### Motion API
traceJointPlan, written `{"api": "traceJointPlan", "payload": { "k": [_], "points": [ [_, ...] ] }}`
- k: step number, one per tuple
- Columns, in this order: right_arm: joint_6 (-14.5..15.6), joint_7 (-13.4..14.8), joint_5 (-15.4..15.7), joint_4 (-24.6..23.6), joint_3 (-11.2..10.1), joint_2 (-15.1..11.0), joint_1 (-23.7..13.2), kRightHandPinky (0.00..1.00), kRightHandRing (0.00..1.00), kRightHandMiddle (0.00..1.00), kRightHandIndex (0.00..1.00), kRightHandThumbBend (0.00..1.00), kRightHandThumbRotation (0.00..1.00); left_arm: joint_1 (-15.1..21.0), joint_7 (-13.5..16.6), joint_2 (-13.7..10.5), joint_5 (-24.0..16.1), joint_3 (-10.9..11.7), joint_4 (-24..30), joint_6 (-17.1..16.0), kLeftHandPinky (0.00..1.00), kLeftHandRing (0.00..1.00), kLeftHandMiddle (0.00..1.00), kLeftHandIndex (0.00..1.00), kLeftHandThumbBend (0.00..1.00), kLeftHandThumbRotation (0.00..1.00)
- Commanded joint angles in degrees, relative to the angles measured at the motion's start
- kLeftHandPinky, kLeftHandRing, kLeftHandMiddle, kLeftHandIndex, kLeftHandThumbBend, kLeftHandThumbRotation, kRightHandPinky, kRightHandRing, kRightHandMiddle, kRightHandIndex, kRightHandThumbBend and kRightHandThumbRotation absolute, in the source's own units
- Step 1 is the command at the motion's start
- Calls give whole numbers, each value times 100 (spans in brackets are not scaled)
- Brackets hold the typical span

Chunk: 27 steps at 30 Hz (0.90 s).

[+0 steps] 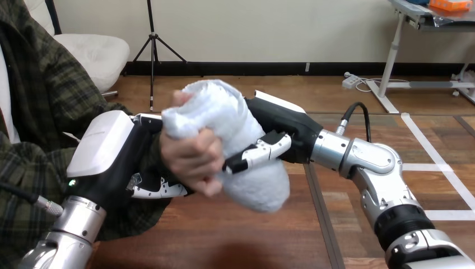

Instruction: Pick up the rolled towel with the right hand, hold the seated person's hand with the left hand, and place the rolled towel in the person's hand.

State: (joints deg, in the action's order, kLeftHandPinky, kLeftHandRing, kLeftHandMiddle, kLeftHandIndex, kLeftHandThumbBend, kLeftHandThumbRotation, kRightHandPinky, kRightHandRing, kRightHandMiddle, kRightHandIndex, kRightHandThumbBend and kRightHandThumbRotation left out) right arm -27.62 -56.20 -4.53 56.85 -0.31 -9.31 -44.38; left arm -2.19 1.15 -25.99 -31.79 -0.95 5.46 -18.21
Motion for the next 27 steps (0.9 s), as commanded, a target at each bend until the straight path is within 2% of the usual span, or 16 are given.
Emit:
{"api": "traceJointPlan", "payload": {
  "k": [1, 8, 13, 15, 21, 27],
  "points": [
    [18, 94, -172, -430, -22, 92, -110, 100, 100, 100, 100, 100, 43, 363, -33, 76, 81, -267, -105, -268, 36, 41, 47, 49, 98, 2],
    [110, 177, -205, -518, -49, 71, -22, 100, 100, 100, 100, 100, 44, 330, 37, 10, -254, -274, -52, -139, 51, 58, 64, 72, 100, 23],
    [138, 211, -216, -538, -73, 49, 39, 100, 100, 100, 100, 100, 44, 295, 115, 2, -575, -275, 72, -3, 63, 69, 75, 81, 100, 32],
    [139, 212, -220, -535, -79, 46, 55, 100, 100, 100, 100, 100, 44, 283, 151, 8, -662, -267, 89, 21, 71, 75, 80, 85, 100, 36],
    [148, 225, -244, -536, -98, 11, 135, 100, 100, 100, 100, 100, 44, 228, 194, 1, -891, -253, 130, 127, 81, 85, 88, 92, 100, 41],
    [116, 203, -304, -519, -102, -26, 207, 100, 100, 100, 100, 100, 44, 162, 182, -30, -1066, -249, 199, 230, 87, 92, 94, 97, 100, 47]
  ]
}}
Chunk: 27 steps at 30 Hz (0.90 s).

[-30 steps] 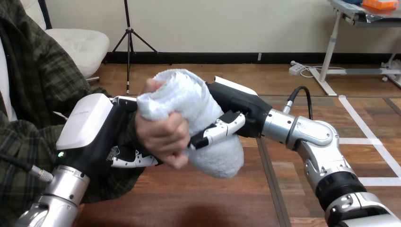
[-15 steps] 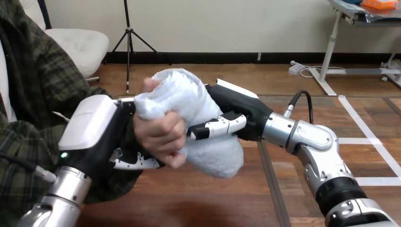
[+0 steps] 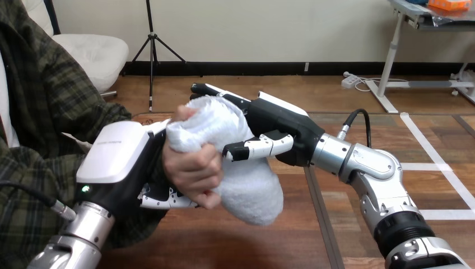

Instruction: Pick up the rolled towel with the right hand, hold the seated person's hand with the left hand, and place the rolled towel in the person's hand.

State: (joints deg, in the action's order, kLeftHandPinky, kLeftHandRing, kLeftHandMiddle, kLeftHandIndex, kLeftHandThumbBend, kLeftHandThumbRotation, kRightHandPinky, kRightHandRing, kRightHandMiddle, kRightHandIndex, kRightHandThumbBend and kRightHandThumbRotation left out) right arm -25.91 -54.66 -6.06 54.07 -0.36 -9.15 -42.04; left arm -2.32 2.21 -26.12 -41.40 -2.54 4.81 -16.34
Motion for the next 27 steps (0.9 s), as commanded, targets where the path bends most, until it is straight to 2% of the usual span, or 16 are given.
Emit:
{"api": "traceJointPlan", "payload": {
  "k": [1, 15, 27],
  "points": [
    [-51, 41, -165, -245, -100, -54, -5, 100, 100, 100, 100, 100, 45, 155, 102, -20, -147, -88, 275, 47, 87, 92, 95, 98, 100, 48],
    [-139, -4, -291, -128, -170, -173, 192, 100, 100, 100, 100, 100, 47, -96, 185, -22, -304, -9, 411, 109, 93, 100, 100, 100, 100, 62],
    [-242, -16, -334, 81, -248, -333, 405, 100, 100, 100, 100, 100, 52, -360, 435, -20, -328, 73, 487, 43, 95, 100, 100, 100, 100, 68]
  ]
}}
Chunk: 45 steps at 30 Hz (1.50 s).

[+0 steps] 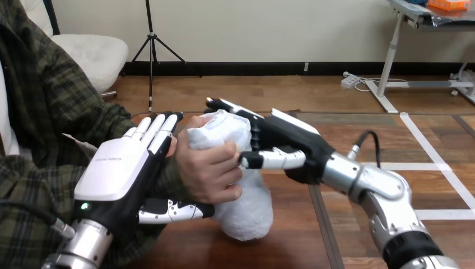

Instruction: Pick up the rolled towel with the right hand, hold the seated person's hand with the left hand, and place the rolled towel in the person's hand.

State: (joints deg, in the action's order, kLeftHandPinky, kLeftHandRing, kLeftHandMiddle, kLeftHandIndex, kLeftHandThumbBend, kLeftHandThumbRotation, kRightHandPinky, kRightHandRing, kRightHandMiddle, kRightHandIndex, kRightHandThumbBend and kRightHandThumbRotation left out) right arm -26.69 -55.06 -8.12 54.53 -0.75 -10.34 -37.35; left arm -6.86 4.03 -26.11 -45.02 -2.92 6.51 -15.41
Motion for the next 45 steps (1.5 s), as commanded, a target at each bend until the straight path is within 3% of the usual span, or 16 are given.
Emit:
{"api": "traceJointPlan", "payload": {
  "k": [1, 9, 19, 27, 45],
  "points": [
    [-192, 22, -127, 54, -216, -238, -33, 100, 100, 100, 100, 100, 53, 61, 274, -21, 30, 118, 333, -51, 95, 100, 100, 100, 100, 68],
    [-410, -56, -167, 259, -264, -343, 109, 100, 100, 100, 100, 100, 57, -148, 329, 19, 132, 153, 453, -20, 97, 100, 100, 100, 100, 66],
    [-730, -134, -219, 458, -398, -425, 268, 100, 100, 99, 100, 100, 60, -344, 635, 79, 183, 144, 463, -145, 99, 100, 100, 100, 100, 65],
    [-872, -207, -316, 495, -493, -451, 398, 100, 100, 98, 100, 100, 61, -482, 786, 88, 254, 111, 505, -278, 100, 100, 100, 100, 100, 68],
    [-1078, -296, -474, 26, -559, -574, 855, 100, 100, 97, 100, 100, 62, -725, 947, 363, 674, -56, 431, -881, 100, 100, 100, 100, 100, 71]
  ]
}}
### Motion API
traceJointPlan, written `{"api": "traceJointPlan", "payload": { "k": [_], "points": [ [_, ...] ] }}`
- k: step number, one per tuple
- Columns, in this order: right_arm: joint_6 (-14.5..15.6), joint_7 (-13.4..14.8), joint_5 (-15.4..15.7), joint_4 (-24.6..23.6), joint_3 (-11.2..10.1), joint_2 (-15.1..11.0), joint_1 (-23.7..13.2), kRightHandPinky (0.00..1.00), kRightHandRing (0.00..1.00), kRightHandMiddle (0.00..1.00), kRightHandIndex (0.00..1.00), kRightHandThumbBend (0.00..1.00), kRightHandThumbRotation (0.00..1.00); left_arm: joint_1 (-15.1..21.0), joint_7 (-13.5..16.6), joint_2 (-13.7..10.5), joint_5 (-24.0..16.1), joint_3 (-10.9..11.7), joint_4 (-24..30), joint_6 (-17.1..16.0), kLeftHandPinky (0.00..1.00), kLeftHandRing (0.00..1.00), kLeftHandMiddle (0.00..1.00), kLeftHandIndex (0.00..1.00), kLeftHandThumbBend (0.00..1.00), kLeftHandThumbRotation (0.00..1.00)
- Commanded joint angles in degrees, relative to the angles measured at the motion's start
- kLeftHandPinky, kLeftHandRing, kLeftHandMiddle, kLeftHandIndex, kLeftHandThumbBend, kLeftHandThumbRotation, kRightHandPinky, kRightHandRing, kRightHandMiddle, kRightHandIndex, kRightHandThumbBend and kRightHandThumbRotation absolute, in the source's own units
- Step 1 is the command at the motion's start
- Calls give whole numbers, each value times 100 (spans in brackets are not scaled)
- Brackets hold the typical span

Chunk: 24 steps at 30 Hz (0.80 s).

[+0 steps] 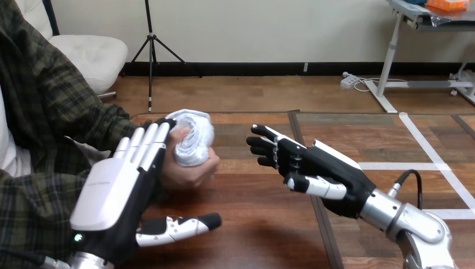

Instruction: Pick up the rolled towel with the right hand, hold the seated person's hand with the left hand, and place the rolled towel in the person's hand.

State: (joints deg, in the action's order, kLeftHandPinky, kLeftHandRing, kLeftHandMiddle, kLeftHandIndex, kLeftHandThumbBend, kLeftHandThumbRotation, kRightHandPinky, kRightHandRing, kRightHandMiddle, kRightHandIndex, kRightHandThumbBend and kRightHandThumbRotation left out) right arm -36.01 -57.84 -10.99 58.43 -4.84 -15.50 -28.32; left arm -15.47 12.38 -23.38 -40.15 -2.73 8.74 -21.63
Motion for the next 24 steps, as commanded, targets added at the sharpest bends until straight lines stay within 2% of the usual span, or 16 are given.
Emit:
{"api": "traceJointPlan", "payload": {
  "k": [1, 6, 15, 20, 24],
  "points": [
    [-148, -33, -207, -412, -150, -67, -6, 100, 100, 97, 100, 100, 62, 114, 100, 115, 259, -95, 201, -320, 100, 100, 100, 100, 100, 71],
    [-186, -39, -247, -593, -135, -92, 135, 98, 100, 97, 99, 100, 61, 75, 96, 168, 416, -145, 152, -530, 100, 100, 100, 100, 100, 70],
    [-184, -57, -372, -1016, -131, -104, 449, 98, 99, 96, 98, 100, 58, 42, 107, 289, 753, -224, 20, -1126, 100, 100, 100, 100, 100, 66],
    [-128, -69, -467, -1275, -112, -120, 632, 98, 99, 96, 98, 100, 56, 97, 36, 289, 1103, -309, -159, -1634, 100, 100, 100, 100, 100, 63],
    [-99, -40, -497, -1462, -97, -123, 758, 99, 99, 96, 97, 100, 55, 121, 9, 298, 1219, -348, -276, -1897, 100, 100, 100, 100, 100, 60]
  ]
}}
